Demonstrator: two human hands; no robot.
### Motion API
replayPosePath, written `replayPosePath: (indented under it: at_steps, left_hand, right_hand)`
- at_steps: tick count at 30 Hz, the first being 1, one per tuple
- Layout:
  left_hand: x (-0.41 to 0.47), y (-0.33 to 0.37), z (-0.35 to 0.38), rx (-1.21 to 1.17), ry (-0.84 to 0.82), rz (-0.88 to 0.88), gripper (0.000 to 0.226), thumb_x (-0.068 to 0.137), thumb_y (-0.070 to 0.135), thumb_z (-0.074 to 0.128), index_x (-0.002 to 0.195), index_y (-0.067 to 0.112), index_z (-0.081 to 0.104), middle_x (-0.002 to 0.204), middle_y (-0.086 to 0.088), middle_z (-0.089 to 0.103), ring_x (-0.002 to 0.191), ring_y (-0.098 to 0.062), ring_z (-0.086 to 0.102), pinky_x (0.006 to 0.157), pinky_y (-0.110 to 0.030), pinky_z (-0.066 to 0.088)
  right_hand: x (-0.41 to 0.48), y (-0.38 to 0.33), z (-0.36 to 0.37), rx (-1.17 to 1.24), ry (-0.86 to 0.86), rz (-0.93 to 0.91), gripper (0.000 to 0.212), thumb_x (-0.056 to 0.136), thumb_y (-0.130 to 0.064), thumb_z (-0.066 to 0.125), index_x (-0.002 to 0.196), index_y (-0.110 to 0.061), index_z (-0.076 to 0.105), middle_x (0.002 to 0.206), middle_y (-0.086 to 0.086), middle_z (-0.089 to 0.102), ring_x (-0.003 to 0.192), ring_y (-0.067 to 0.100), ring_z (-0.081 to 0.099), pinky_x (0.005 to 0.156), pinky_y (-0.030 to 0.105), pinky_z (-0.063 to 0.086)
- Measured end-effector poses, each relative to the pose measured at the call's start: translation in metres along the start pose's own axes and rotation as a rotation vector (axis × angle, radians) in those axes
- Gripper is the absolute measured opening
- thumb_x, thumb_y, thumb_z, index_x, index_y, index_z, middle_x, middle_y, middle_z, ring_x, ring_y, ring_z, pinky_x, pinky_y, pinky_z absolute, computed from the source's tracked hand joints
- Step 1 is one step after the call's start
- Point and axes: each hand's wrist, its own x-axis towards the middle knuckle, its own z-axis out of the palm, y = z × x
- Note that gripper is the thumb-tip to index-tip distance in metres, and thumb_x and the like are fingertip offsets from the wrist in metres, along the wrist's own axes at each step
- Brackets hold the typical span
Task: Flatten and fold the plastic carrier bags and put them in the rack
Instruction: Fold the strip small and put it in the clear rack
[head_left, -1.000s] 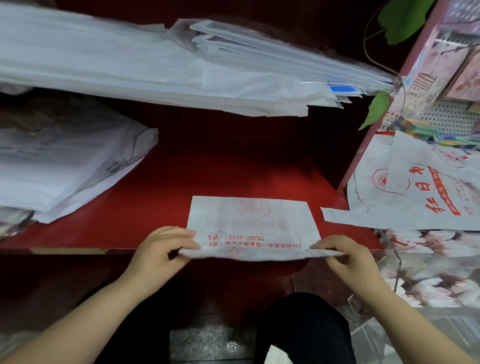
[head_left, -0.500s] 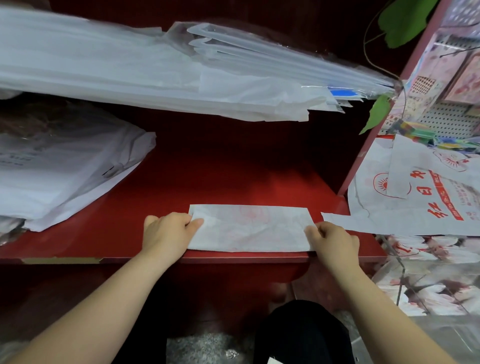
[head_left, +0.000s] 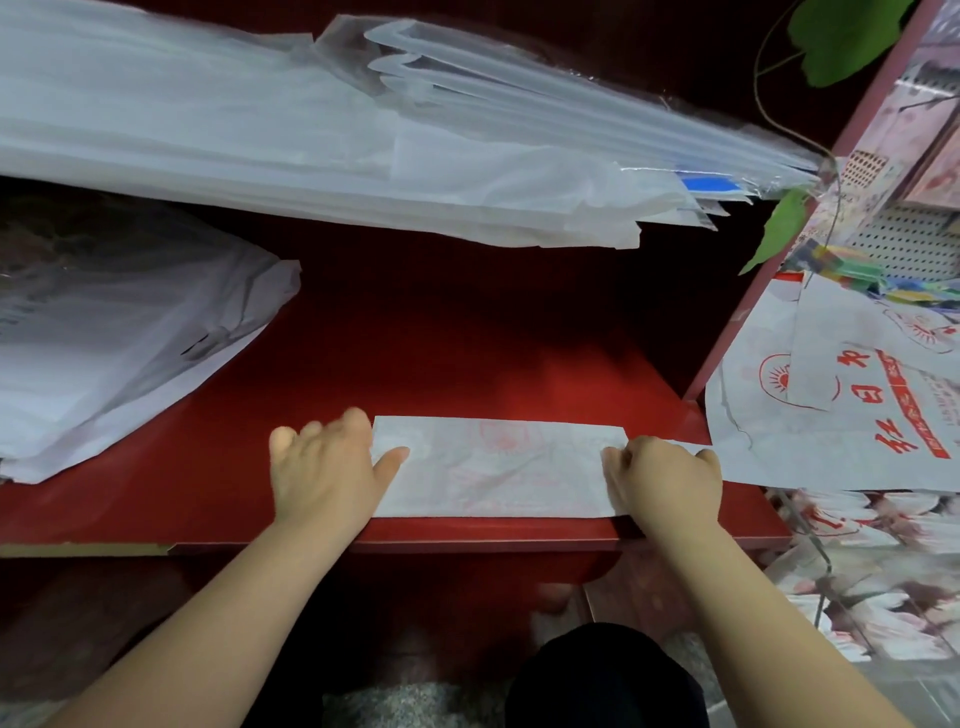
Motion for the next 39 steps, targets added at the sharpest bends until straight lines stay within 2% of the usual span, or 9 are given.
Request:
replayPosePath:
  at_steps: [3, 7, 11, 17, 22, 30, 33, 35, 39]
  left_hand:
    - [-0.005, 0.002, 0.008, -0.216, 0.221, 0.214, 0.038, 0.088, 0.036, 0.043, 0.106, 0.010, 0.064, 0.106, -0.009, 0.066, 0.099, -0.029, 0.062, 0.091, -0.036, 0.018]
    - [-0.008, 0.023, 0.001, -0.098, -0.165, 0.412, 0.082, 0.076, 0.054, -0.010, 0.145, 0.024, 0.023, 0.155, 0.002, 0.008, 0.143, -0.014, 0.002, 0.110, -0.029, -0.013]
    - [0.007, 0.029, 0.011, -0.014, -0.389, 0.365, 0.048, 0.100, 0.035, 0.011, 0.147, 0.028, 0.000, 0.155, 0.005, -0.012, 0.140, -0.011, -0.018, 0.111, -0.035, -0.016]
    - [0.010, 0.032, 0.011, -0.006, -0.463, 0.348, 0.049, 0.101, 0.032, 0.012, 0.147, 0.027, -0.004, 0.155, 0.003, -0.012, 0.141, -0.009, -0.014, 0.112, -0.034, -0.013]
    - [0.011, 0.032, 0.009, -0.005, -0.491, 0.312, 0.050, 0.100, 0.034, 0.013, 0.147, 0.028, -0.005, 0.155, 0.001, -0.014, 0.141, -0.011, -0.015, 0.113, -0.034, -0.011]
    - [0.014, 0.026, 0.007, 0.007, -0.500, 0.304, 0.051, 0.100, 0.039, 0.012, 0.147, 0.030, -0.006, 0.155, 0.002, -0.014, 0.141, -0.011, -0.014, 0.113, -0.035, -0.010]
    - [0.008, 0.019, 0.006, -0.006, -0.475, 0.294, 0.053, 0.098, 0.045, 0.011, 0.147, 0.030, -0.004, 0.155, 0.003, -0.013, 0.141, -0.010, -0.014, 0.113, -0.035, -0.009]
    - [0.000, 0.009, 0.002, 0.011, -0.468, 0.265, 0.057, 0.096, 0.051, 0.010, 0.147, 0.029, -0.004, 0.155, 0.002, -0.013, 0.141, -0.010, -0.014, 0.114, -0.035, -0.008]
    - [-0.018, -0.007, -0.006, 0.041, -0.438, 0.146, 0.068, 0.090, 0.060, 0.008, 0.147, 0.026, -0.009, 0.155, -0.001, -0.012, 0.142, -0.012, -0.012, 0.113, -0.038, 0.000]
  right_hand:
    - [-0.001, -0.002, 0.009, 0.038, 0.099, -0.004, 0.034, 0.090, -0.023, 0.038, 0.062, -0.007, 0.049, 0.059, 0.015, 0.059, 0.050, 0.025, 0.032, 0.085, 0.037, 0.033]
    - [-0.005, -0.005, 0.014, 0.067, 0.237, -0.014, 0.032, 0.073, -0.013, 0.047, 0.042, -0.005, 0.043, 0.031, 0.012, 0.044, 0.026, 0.023, 0.031, 0.063, 0.038, 0.043]
    - [-0.011, -0.004, 0.011, 0.018, 0.222, 0.017, 0.023, 0.061, -0.013, 0.062, 0.045, -0.004, 0.047, 0.028, 0.007, 0.039, 0.027, 0.022, 0.036, 0.056, 0.040, 0.048]
    - [-0.016, -0.043, 0.014, 0.037, 0.222, -0.304, 0.026, 0.071, -0.021, 0.056, 0.090, -0.006, 0.068, 0.111, 0.021, 0.064, 0.104, 0.039, 0.061, 0.092, 0.055, 0.042]
    - [-0.038, -0.074, 0.016, 0.218, -0.292, -0.581, 0.088, 0.078, -0.066, -0.005, 0.146, -0.015, 0.018, 0.156, 0.005, 0.006, 0.143, 0.019, 0.001, 0.112, 0.029, -0.006]
    - [0.002, -0.008, 0.008, 0.132, -0.365, -0.469, 0.049, 0.100, -0.030, 0.029, 0.146, -0.017, 0.017, 0.156, 0.003, 0.007, 0.143, 0.015, 0.004, 0.112, 0.025, 0.000]
    - [0.006, 0.008, 0.011, 0.146, -0.111, -0.387, 0.043, 0.094, -0.024, 0.035, 0.132, -0.005, 0.045, 0.143, 0.018, 0.037, 0.132, 0.034, 0.034, 0.110, 0.039, 0.024]
    - [-0.001, 0.010, 0.010, 0.142, 0.145, -0.366, 0.042, 0.080, -0.024, 0.037, 0.100, 0.001, 0.064, 0.105, 0.023, 0.063, 0.093, 0.041, 0.061, 0.084, 0.041, 0.048]
    - [-0.045, -0.014, 0.003, 0.244, 0.269, -0.576, 0.025, 0.079, -0.030, 0.044, 0.084, -0.013, 0.061, 0.083, 0.004, 0.064, 0.075, 0.023, 0.052, 0.064, 0.029, 0.028]
